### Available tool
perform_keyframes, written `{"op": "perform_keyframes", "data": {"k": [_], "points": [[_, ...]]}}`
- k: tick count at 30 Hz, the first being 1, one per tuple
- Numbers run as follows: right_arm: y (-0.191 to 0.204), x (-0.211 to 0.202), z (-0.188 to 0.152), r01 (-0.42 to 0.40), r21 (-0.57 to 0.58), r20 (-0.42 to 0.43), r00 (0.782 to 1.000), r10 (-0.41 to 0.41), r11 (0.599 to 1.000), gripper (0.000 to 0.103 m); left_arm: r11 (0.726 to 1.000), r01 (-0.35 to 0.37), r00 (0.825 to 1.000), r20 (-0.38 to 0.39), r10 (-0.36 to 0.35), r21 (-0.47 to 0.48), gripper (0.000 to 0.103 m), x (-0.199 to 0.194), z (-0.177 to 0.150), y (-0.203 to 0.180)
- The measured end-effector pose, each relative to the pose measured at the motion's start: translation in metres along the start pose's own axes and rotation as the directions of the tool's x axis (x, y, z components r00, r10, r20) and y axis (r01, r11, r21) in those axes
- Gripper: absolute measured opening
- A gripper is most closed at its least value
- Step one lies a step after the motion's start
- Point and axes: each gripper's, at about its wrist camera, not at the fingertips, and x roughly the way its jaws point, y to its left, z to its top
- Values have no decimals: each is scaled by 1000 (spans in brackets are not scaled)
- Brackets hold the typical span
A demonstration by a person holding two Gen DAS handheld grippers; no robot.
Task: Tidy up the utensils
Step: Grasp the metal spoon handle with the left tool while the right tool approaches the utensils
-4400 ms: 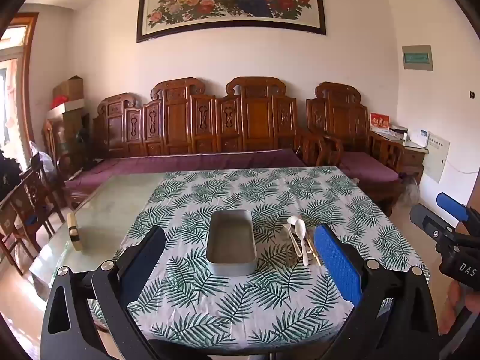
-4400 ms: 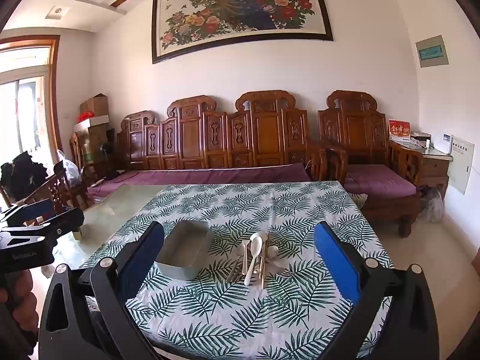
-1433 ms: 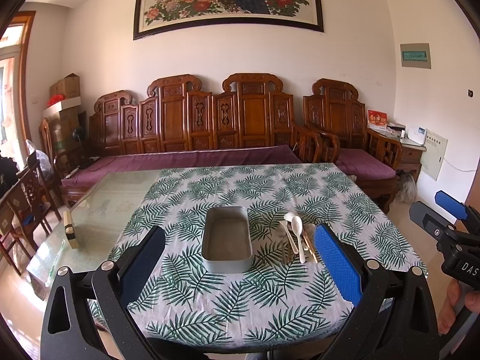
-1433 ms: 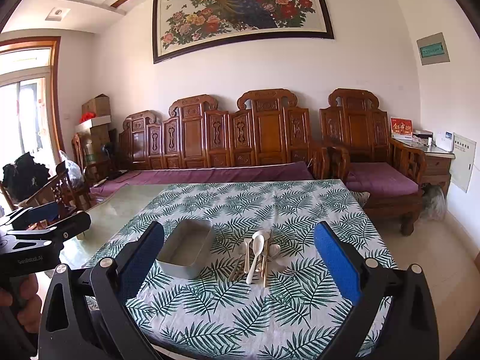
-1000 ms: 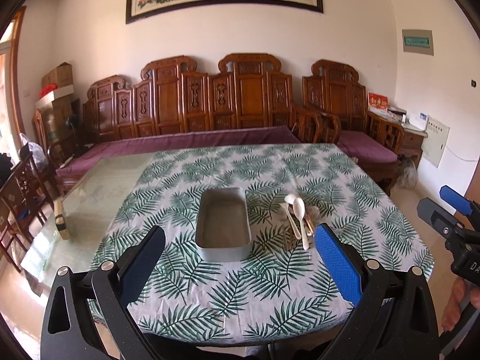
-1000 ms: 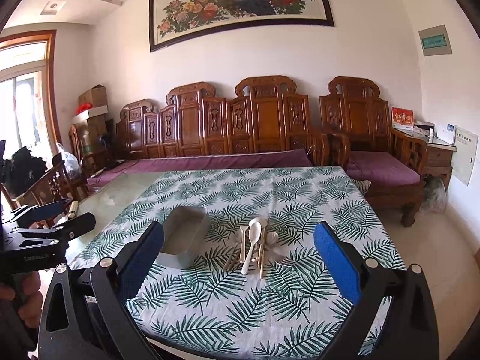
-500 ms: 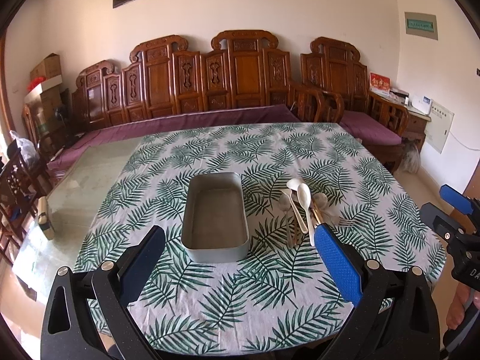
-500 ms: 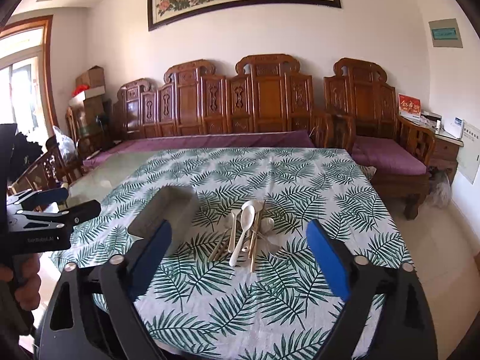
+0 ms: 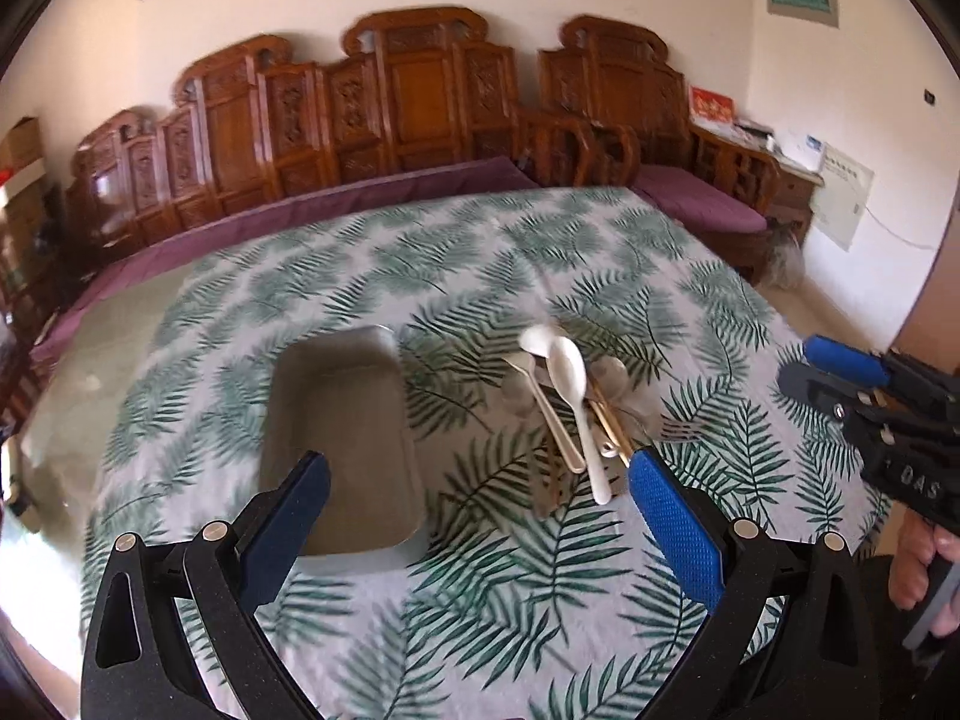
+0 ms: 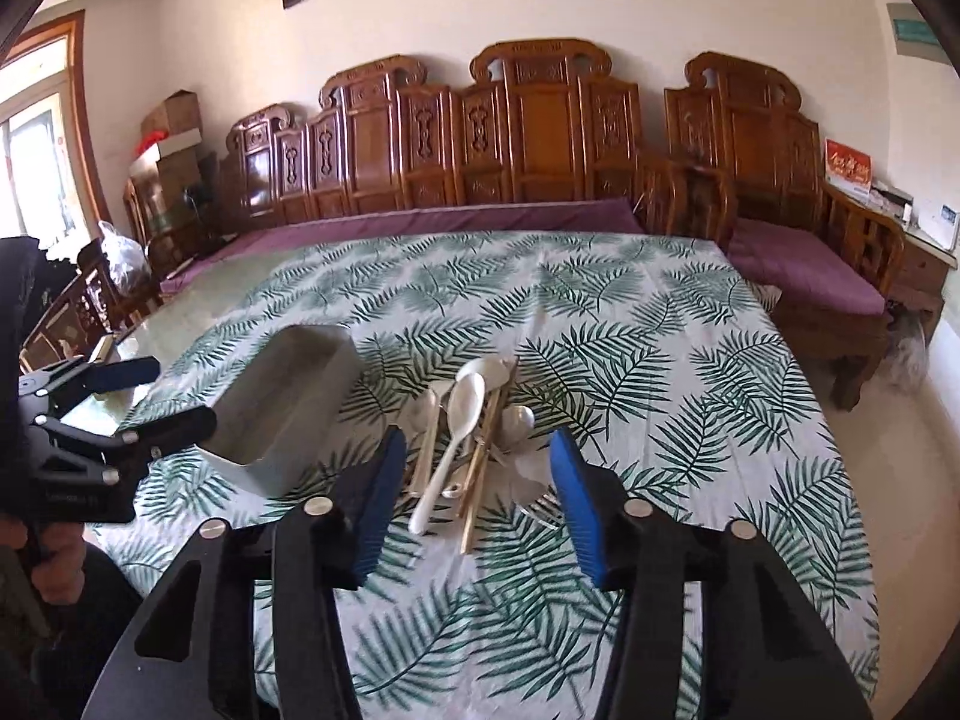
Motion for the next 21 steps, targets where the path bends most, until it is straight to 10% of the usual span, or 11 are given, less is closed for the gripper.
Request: {"op": "perform_keyframes", "data": {"k": [4, 21], "points": [[-22, 31, 7, 4, 28, -32, 999, -3, 1000, 48, 999, 26, 999, -38, -25, 24, 95, 31, 0, -9], [-44, 113, -1, -62, 50, -119, 991, 67, 997, 46, 995, 103, 971, -219, -100, 0, 30, 146, -2, -19]]}}
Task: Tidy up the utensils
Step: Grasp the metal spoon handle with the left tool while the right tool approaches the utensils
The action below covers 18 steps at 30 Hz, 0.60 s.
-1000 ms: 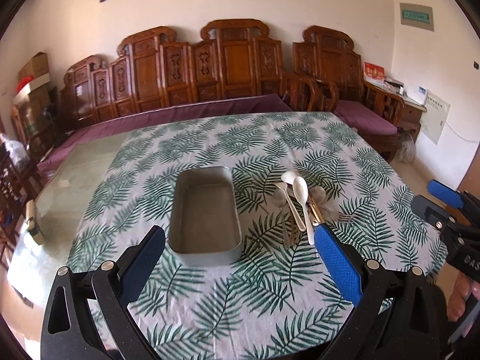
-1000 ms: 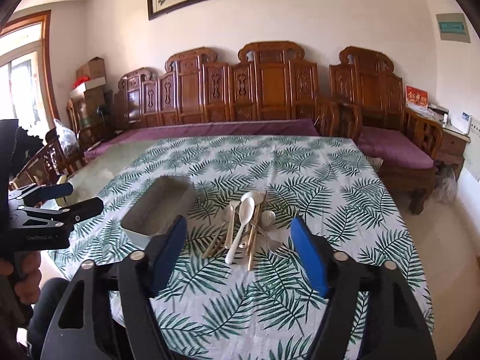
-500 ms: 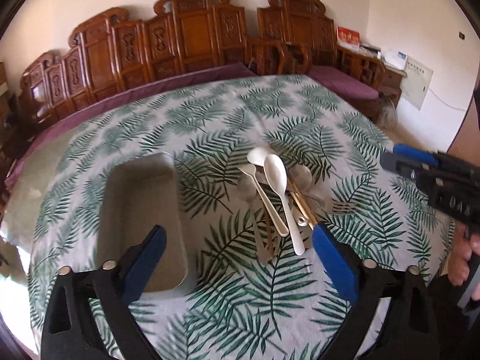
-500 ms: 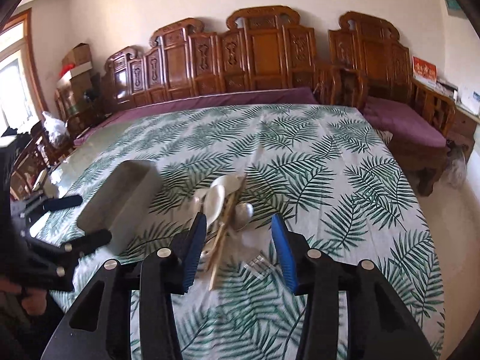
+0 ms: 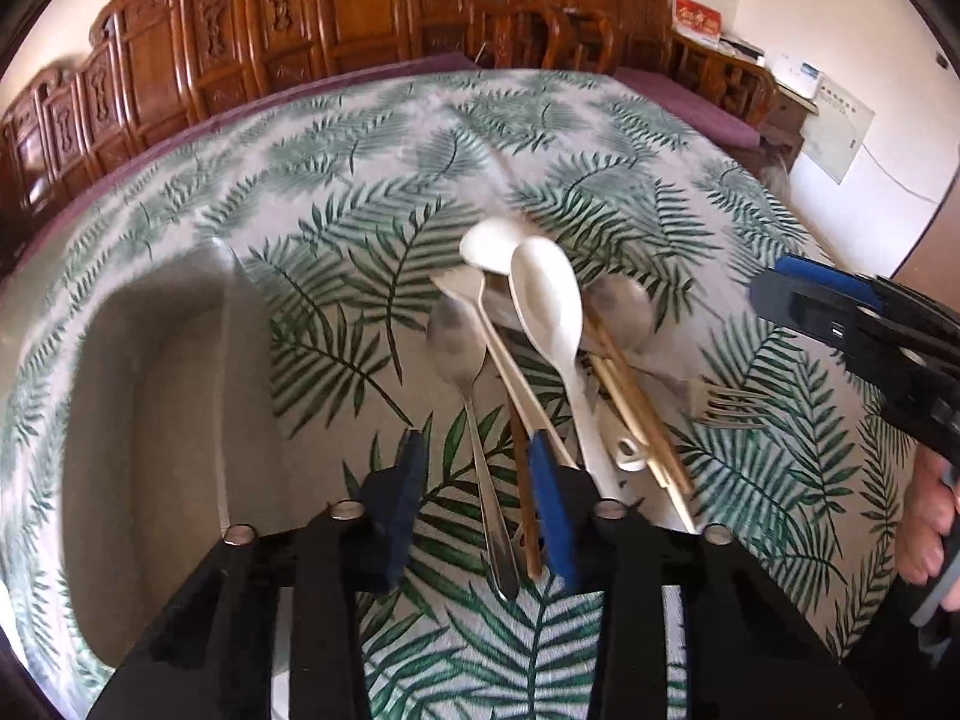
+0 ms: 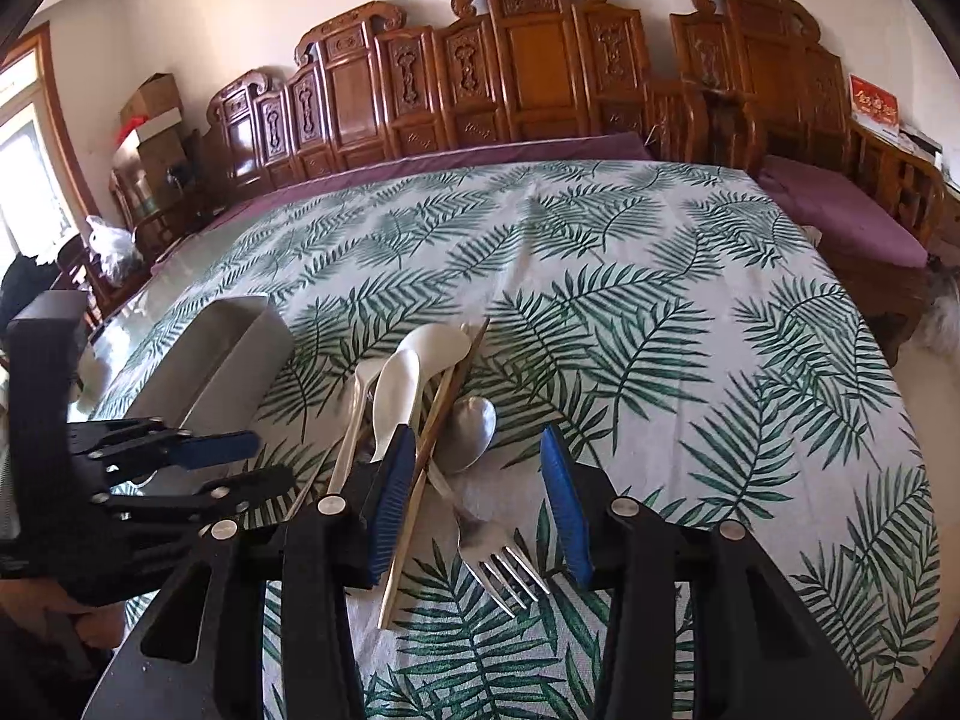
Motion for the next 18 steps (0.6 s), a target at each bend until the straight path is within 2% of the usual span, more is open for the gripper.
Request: {"op": "perform_keyframes", "data": {"k": [6, 12, 13, 18], "points": [[2, 10, -2, -22, -8, -25, 999, 22, 1000, 46, 999, -2, 999, -40, 1, -33, 17, 26, -1, 3], [12, 14, -2, -34, -34, -34, 999, 33, 999, 46, 999, -45, 999, -21, 45, -13, 8, 29, 3, 3], [12, 15, -3, -34, -38, -36, 999, 33, 999, 46, 999, -51, 999, -20, 51, -6, 3, 29, 2, 2], [9, 21, -4, -29, -41, -55, 998, 27, 999, 46, 999, -29, 999, -15, 29, -12, 2, 24, 0, 6]]}}
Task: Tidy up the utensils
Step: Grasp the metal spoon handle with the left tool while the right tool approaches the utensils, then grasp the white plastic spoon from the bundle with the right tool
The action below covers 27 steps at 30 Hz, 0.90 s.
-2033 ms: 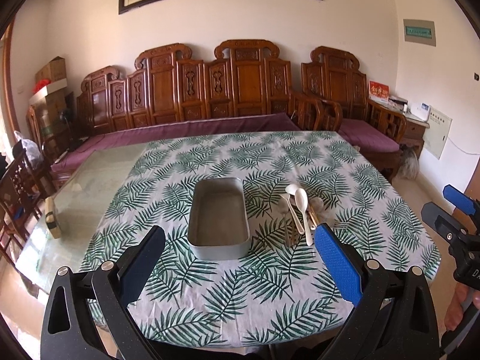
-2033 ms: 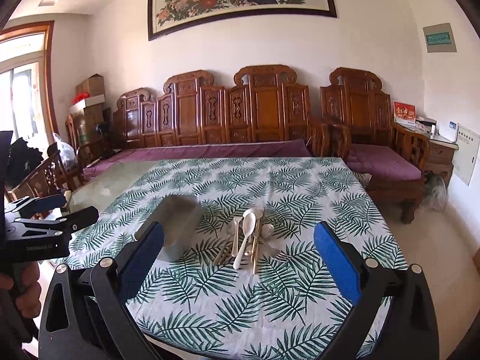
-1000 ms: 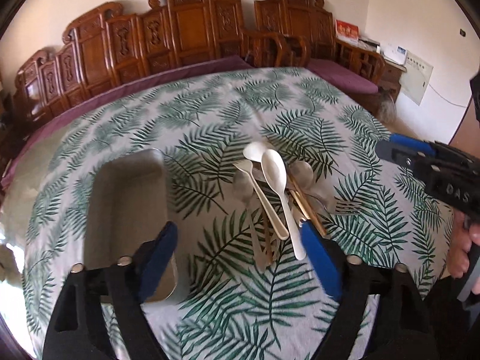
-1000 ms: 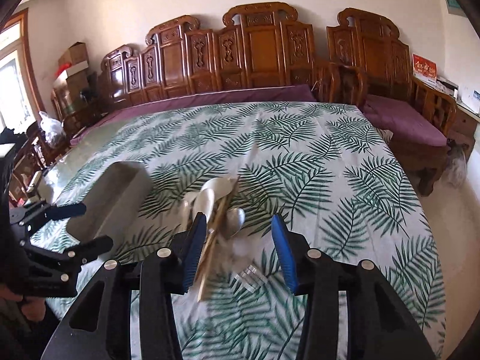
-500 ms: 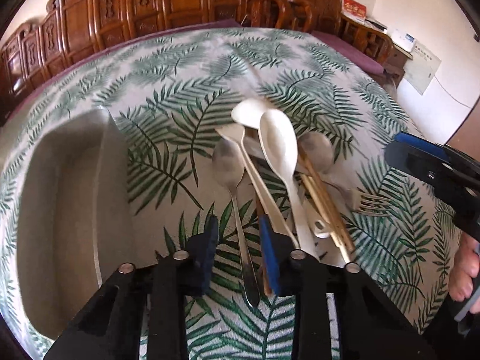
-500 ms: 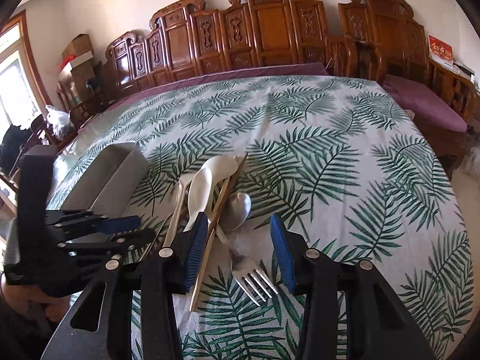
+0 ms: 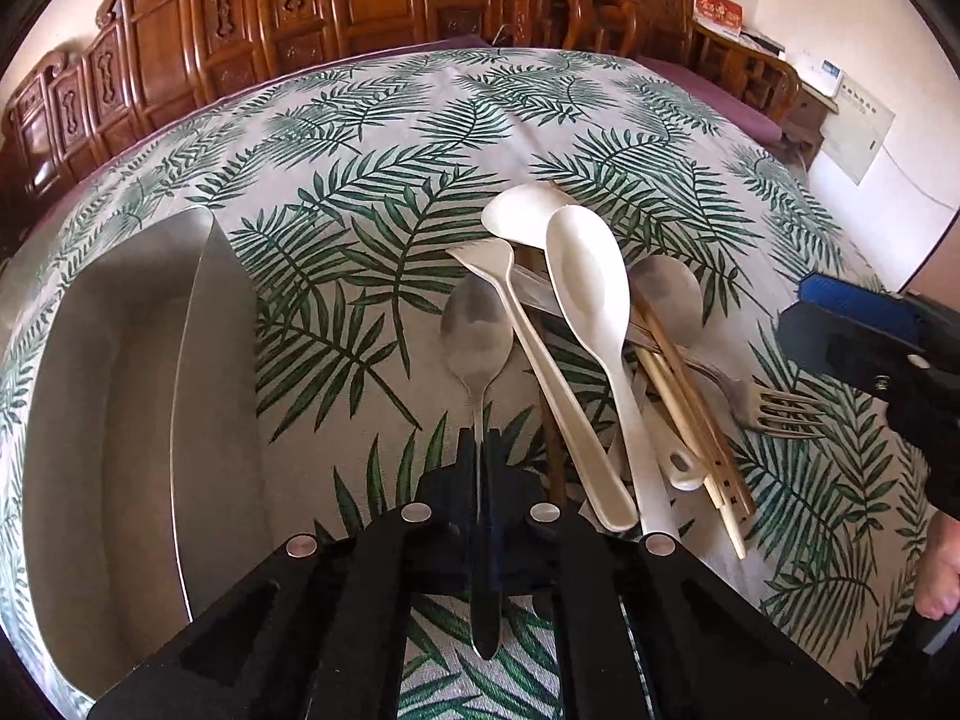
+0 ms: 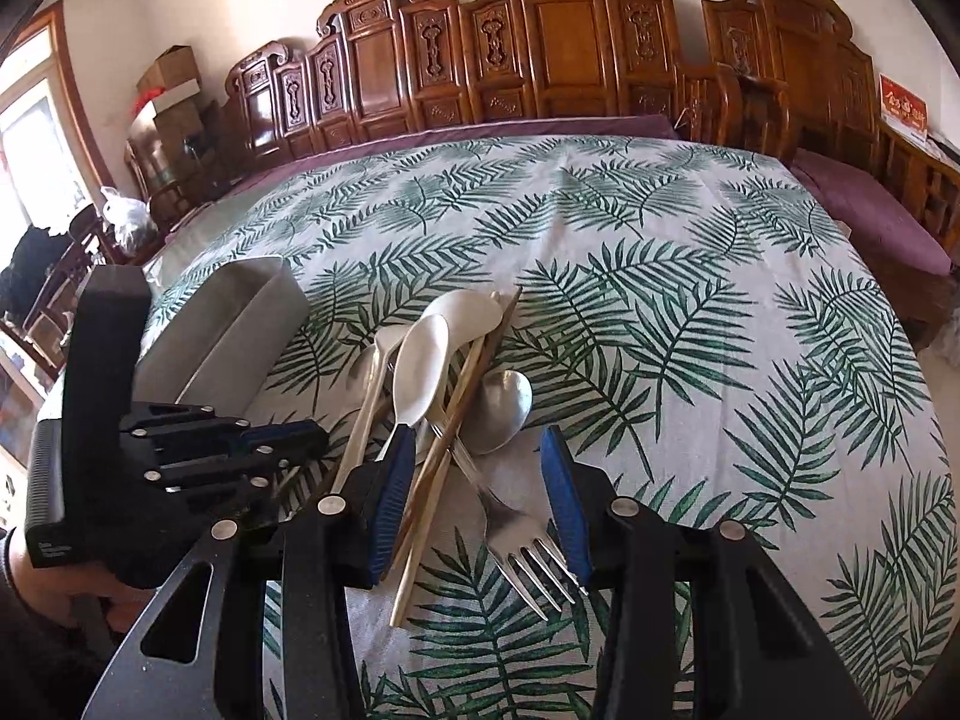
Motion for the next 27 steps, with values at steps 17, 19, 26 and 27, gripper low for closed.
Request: {"op": "perform_keyframes", "data": {"k": [17, 19, 26, 27], "points": [[31, 26, 5, -68, -53, -41, 997, 66, 996, 42, 999, 21, 999, 38, -20, -29, 0, -24, 0, 19], [35, 34, 7, -67, -63, -56, 996, 64, 996, 33, 999, 22, 999, 45, -20, -39, 0, -27, 0, 22], [47, 54, 9, -52, -77, -106, 993, 44, 996, 22, 998, 34, 997, 66, -31, -44, 0, -36, -1, 24], [48, 58, 7, -36, -83, -121, 992, 26, 996, 20, 998, 36, 997, 67, -33, -43, 0, -38, 0, 24]]}}
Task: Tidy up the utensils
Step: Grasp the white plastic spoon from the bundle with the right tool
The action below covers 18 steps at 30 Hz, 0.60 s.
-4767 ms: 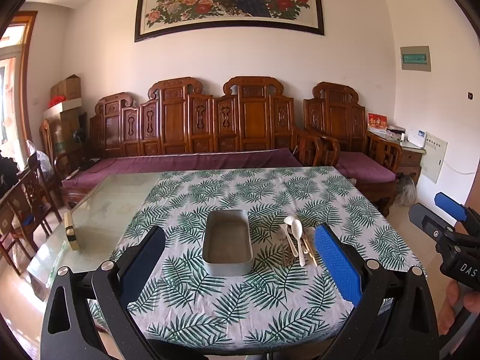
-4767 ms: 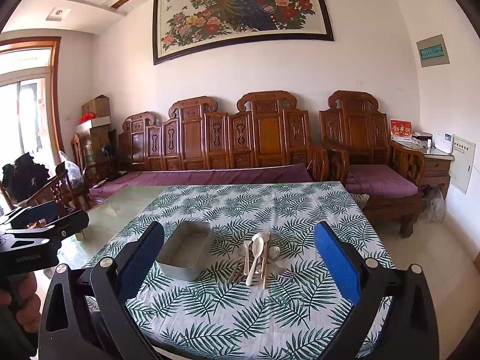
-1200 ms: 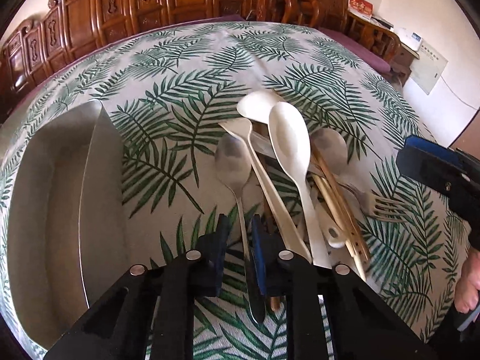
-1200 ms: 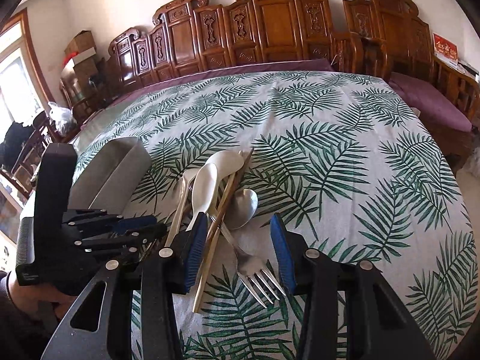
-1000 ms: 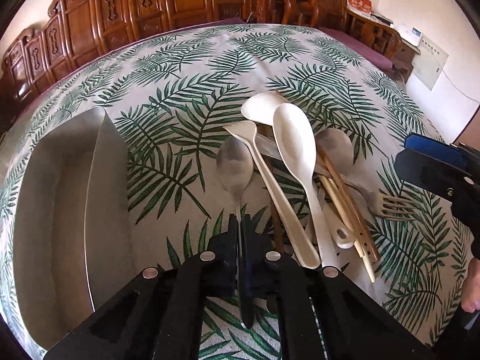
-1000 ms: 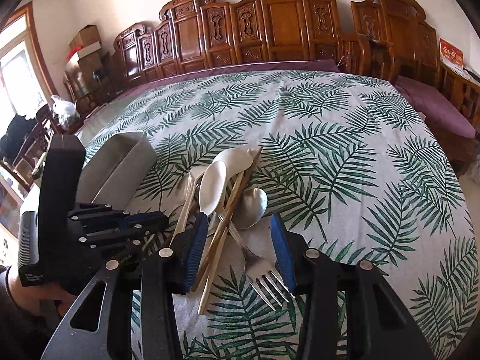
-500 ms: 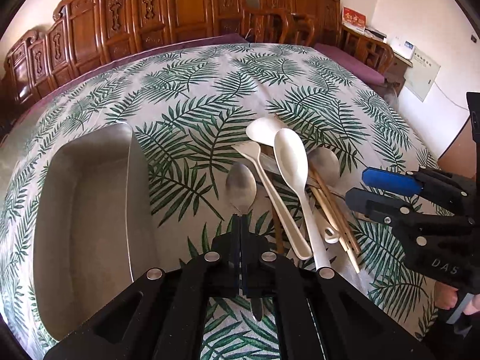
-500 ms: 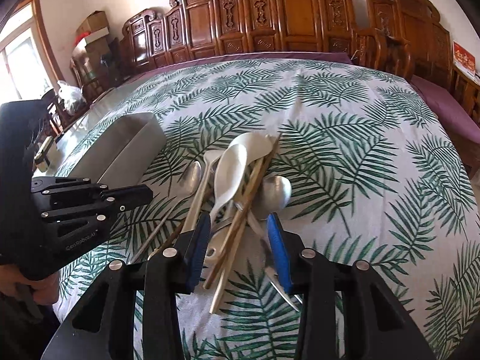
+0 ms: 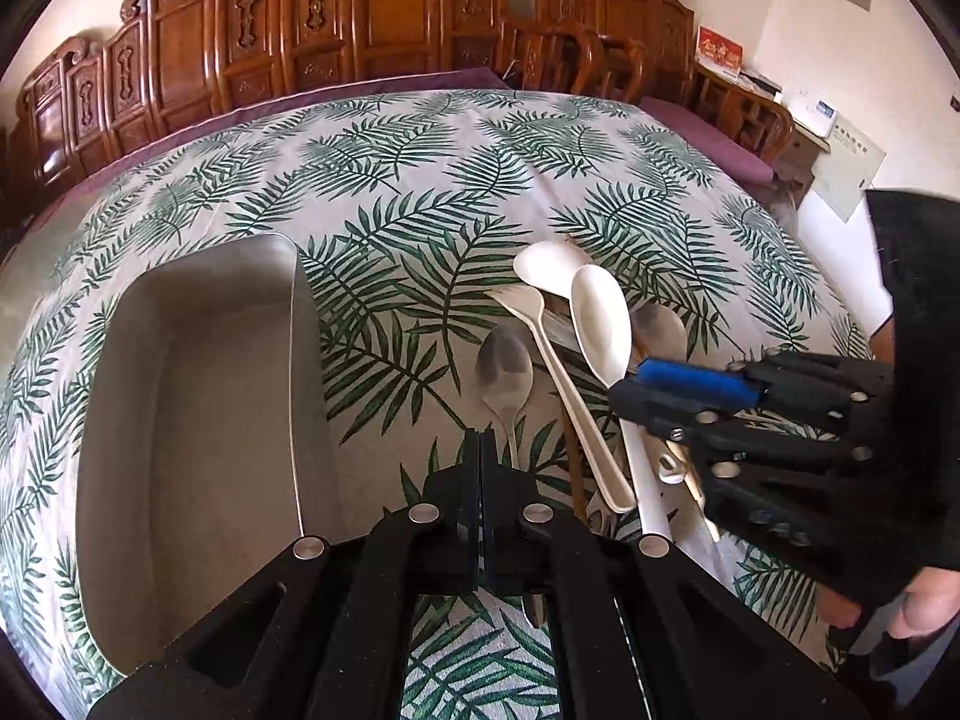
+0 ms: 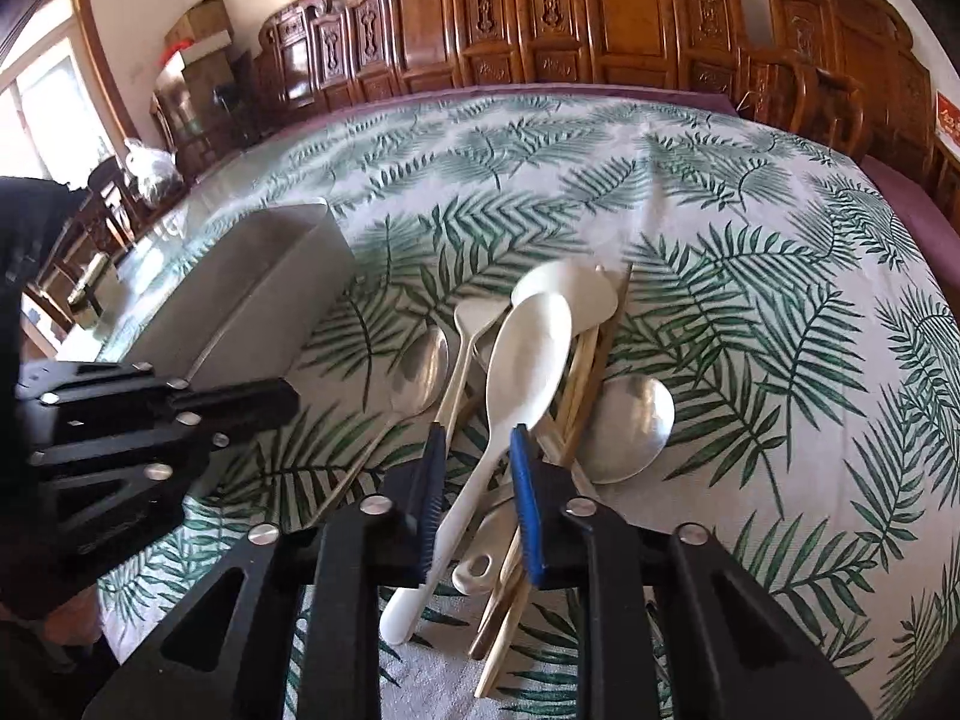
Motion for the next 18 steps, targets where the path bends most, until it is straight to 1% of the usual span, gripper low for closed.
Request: {"op": "perform_keyframes", "data": {"k": [2, 11, 12, 13, 15, 18], "points": [[2, 7, -1, 12, -7, -27, 1000, -12, 1000, 18, 1000, 2, 1000, 3, -2, 1, 0, -1, 1, 0], [15, 16, -1, 59, -62, -44, 997, -62, 996, 18, 1000, 4, 1000, -1, -4, -6, 0, -2, 0, 2], [13, 16, -1, 56, -48, -41, 997, -58, 997, 16, 1000, 2, 1000, -2, -2, -5, 0, -2, 0, 2], [10, 15, -1, 48, -33, -42, 998, -49, 998, 11, 1000, 2, 1000, -3, -2, -5, 0, -2, -1, 2], [5, 10, -1, 39, -17, -32, 999, -40, 999, 8, 1000, 3, 1000, -5, -3, -3, 0, -1, -1, 2], [-3, -2, 0, 22, 9, -2, 1000, -22, 1000, 7, 1000, 8, 1000, -13, -8, -2, 0, 2, -1, 0]]}}
